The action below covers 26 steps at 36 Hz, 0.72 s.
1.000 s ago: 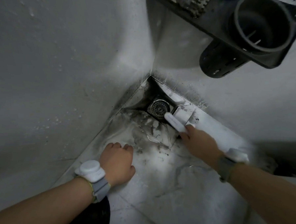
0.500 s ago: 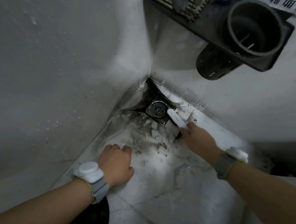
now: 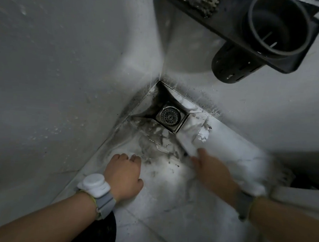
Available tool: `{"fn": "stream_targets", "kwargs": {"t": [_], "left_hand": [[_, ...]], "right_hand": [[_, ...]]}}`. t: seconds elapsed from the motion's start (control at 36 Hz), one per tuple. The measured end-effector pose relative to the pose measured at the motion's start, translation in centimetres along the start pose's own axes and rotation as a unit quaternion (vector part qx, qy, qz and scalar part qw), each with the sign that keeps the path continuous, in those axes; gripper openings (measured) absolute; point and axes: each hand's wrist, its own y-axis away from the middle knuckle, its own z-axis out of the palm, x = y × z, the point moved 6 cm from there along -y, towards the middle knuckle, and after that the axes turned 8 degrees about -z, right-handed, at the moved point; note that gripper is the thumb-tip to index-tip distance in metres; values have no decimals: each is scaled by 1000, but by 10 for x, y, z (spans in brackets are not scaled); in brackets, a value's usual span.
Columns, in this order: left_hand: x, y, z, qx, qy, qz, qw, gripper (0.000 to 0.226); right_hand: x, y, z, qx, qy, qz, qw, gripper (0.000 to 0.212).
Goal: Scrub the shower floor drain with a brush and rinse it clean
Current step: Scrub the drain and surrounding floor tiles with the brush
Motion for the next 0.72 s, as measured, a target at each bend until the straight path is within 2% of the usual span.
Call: {"fn": "stream_targets", "kwargs": {"t": [0.08,0.19,0.31,0.42,0.53,0.61,0.72], "left_hand": [[0,-1,0,0,7,0,1000,69],[-1,-1,0,8,4,2,1000,70],[-1,2,2,5,10,1,1000,70],[-3,1,2,8,21,3,1000,70],[-4,0,2,10,20,6,1000,73],[-4,1,5,9,23,5,1000,73],[-5,0,8,6,37,6,999,72]], "right_hand": [[-35,18,18,-17,3,-52,998,40],[-44,-28,-3,1,37,-63,997,35],[-42,-71,-31,16,-7,-5,1000,34],[-46,-45,-14,40,-7,-6,999,30],[-75,-6,17,19,17,-82,996,31],[-98,-27,19,17,38,-132,990,31],[-102,-73,-5,7,17,-100,995,33]]}}
